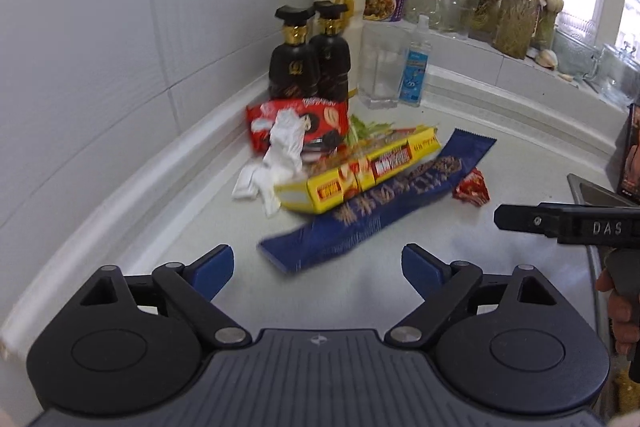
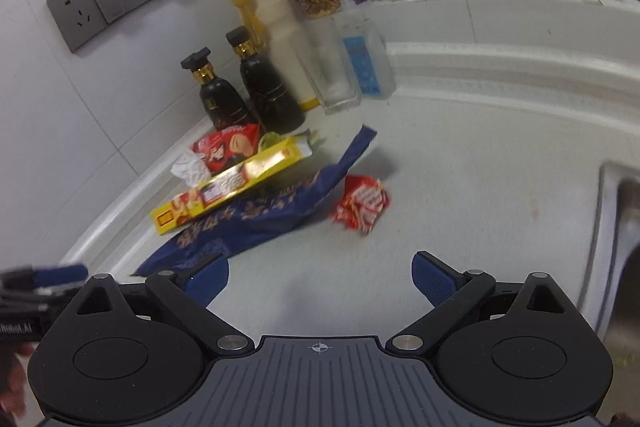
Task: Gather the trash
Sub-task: 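Move both open tools from the bin back to the counter trash, then grasp the yellow box with the left tool while the right tool grasps the red wrapper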
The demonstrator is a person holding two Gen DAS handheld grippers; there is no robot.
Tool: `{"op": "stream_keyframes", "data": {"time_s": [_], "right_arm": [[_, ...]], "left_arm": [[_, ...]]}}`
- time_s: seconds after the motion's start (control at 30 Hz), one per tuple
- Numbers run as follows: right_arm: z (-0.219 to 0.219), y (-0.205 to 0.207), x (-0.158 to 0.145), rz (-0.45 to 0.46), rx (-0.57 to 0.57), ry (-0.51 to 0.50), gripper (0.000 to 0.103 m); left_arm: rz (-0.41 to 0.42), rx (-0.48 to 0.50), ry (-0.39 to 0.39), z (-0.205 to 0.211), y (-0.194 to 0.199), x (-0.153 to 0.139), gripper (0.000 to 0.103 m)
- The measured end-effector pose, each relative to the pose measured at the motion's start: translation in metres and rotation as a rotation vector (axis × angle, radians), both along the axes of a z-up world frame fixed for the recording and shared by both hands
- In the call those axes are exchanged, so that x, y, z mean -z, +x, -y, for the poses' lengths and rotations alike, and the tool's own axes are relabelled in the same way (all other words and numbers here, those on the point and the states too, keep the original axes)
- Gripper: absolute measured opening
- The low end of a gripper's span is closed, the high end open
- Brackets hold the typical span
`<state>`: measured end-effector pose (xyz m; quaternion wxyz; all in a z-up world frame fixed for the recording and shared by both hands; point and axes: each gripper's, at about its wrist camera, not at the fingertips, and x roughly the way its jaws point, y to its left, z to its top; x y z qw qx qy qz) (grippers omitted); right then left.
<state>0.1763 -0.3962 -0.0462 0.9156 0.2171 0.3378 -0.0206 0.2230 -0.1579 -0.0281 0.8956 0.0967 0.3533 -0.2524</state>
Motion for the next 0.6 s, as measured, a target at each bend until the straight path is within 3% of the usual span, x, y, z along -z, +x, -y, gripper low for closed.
{"op": "stream_keyframes", "data": {"time_s": [0.17,0.3,0.6], "right_arm": [[-0.002,0.029,0.008,-0.008,-0.063,-0.133,0.092],[-0.006,0.044,0.014,-0.018,-0.105,-0.228,0.084],[-0.009,0.063,0.029,-0.038,-0.125,-0.302,0.064]], "left_arm": [[0.007,0.048,0.028,0.016,0.032,0.004,0.074],[0.036,0.125,0.109,0.033,0.042,0.008,0.064],[0.104,0.286,0.263,0.076,0.046,0.015,0.055]]}}
